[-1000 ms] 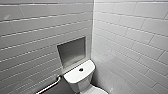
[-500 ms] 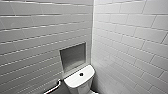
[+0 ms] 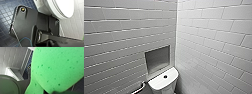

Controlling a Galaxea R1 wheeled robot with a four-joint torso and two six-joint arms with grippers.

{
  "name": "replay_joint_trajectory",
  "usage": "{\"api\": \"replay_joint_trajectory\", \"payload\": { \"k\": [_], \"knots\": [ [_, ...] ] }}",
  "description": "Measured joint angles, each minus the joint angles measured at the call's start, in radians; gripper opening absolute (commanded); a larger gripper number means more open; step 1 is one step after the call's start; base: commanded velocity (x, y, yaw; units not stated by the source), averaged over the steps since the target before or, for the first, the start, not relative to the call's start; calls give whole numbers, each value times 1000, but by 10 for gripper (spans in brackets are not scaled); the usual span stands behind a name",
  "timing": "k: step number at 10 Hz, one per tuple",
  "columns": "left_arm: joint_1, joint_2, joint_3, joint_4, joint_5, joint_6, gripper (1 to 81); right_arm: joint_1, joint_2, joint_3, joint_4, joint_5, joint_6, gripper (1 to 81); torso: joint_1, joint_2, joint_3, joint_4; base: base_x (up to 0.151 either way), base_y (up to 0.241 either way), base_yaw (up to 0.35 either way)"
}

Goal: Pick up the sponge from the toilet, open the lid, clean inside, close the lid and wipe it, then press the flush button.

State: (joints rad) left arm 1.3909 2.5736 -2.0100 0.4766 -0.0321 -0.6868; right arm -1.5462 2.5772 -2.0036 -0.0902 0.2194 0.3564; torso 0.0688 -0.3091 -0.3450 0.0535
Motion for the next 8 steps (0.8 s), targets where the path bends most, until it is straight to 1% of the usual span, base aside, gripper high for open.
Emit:
{"api": "replay_joint_trajectory", "payload": {
  "k": [3,6,8],
  "knots": [
    [42,125,-195,6,-17,0,10,-14,8,-55,0,-1,0,10,0,0,0,0,0,0,0],
    [69,251,-389,6,-23,0,10,-33,52,-100,0,0,0,10,-1,0,1,0,0,0,0],
    [83,341,-492,6,-26,0,10,-33,81,-164,0,0,0,10,-1,-1,1,0,0,0,0]
  ]
}}
